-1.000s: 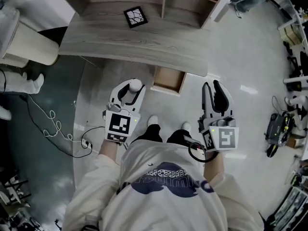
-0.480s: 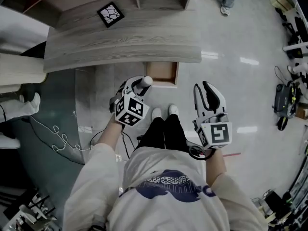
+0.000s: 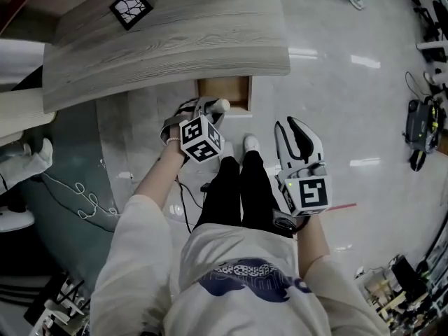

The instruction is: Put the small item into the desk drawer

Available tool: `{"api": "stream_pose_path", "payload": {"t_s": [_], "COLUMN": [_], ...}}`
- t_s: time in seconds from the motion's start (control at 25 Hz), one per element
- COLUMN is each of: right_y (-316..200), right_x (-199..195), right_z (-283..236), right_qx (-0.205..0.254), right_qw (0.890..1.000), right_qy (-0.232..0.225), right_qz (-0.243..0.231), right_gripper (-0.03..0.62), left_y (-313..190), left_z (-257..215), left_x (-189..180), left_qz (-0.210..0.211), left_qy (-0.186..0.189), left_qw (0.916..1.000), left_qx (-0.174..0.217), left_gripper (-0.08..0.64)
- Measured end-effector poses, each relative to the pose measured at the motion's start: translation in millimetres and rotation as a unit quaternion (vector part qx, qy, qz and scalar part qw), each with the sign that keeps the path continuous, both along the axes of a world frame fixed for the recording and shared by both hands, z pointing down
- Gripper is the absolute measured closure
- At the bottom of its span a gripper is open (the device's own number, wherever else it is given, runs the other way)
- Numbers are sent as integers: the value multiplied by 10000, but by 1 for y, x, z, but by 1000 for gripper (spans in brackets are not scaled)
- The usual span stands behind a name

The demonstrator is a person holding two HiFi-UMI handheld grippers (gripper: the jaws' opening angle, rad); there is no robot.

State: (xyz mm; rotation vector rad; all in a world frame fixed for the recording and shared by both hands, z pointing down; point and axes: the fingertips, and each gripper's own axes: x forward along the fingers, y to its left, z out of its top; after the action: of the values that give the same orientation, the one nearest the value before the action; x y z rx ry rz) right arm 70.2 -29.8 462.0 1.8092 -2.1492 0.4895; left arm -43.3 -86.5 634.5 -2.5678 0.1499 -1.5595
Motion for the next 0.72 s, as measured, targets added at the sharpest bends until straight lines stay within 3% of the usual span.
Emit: {"api": "stream_pose_path", "payload": {"t_s": [0.4, 0.72], "right_y": [-2, -1], "right_x": [-2, -2], "right_z": [60, 87], "right_qx": [-557, -350], "right_qw": [9984, 9990], "right_qy": [0, -190], "right_qz": [89, 184], "right_gripper": [500, 500], "left_y": [-5, -7], "left_z": [78, 122], "left_x": [14, 24], "left_qz": [653, 1132], "left_qy": [-698, -977], "left_qw": [9954, 9886], "left_qx": [-105, -189], "left_gripper": [417, 417]}}
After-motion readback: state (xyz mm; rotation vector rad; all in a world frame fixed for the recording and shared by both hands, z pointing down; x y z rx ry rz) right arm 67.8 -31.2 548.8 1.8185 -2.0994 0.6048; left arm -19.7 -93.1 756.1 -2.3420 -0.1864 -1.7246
